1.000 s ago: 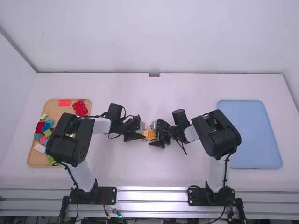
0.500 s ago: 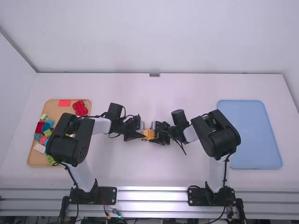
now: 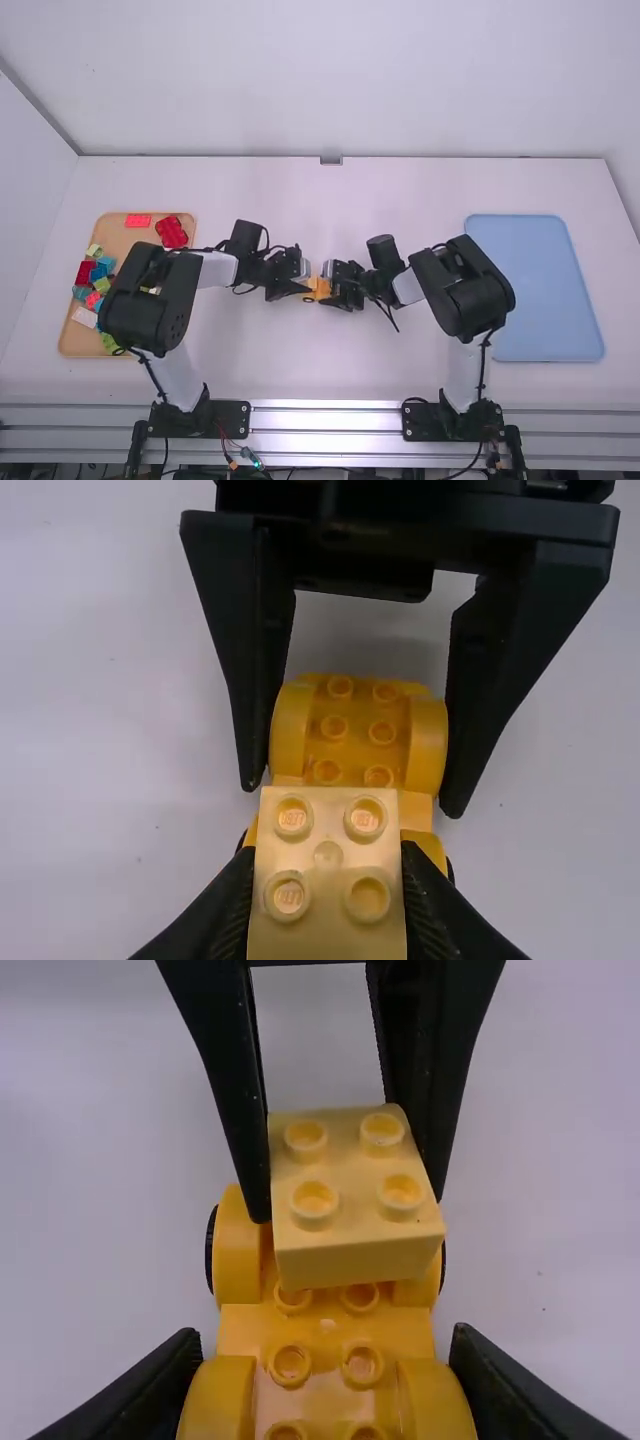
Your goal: Assemble lego blocks to make yellow taxi
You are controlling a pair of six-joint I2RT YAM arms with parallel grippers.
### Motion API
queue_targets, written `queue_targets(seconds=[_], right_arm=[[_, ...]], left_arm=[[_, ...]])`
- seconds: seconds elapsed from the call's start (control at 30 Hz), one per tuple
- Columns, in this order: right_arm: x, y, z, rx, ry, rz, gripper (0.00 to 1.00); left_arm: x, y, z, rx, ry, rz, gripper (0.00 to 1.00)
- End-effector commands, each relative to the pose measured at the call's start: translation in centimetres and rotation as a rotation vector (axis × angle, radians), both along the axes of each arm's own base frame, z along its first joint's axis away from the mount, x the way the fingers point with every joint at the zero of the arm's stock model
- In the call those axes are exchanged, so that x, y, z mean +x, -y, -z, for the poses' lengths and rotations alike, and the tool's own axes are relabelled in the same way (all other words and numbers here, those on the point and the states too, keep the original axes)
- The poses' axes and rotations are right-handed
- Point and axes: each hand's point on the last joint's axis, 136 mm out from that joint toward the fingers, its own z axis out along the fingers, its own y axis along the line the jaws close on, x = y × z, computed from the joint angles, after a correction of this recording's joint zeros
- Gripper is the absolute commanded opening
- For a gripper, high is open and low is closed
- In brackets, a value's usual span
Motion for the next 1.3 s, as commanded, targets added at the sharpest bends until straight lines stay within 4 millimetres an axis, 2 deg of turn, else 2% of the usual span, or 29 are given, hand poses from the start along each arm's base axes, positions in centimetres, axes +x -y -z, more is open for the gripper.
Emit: queue_targets(seconds=[0.0, 0.2, 0.57, 1.27], right_arm=[[0.2, 0.0, 0.3, -0.001, -0.010, -0.001, 0.54], [-0.4, 0.2, 0.7, -0.021, 0.007, -0.034, 0.54], [-0.5, 0.2, 0.7, -0.016, 0.006, -0.039, 0.56], [-0.5, 0.2, 0.6, -0.015, 0.008, -0.040, 0.57]], left_arm=[[0.1, 0.0, -0.5, 0.003, 0.007, 0.001, 0.18], [-1.3, 0.2, 0.0, 0.027, 0.026, 0.076, 0.13], [-1.5, 0.7, -0.7, -0.024, 0.028, 0.094, 0.16], [-1.6, 0.8, -0.8, -0.030, 0.015, 0.093, 0.17]])
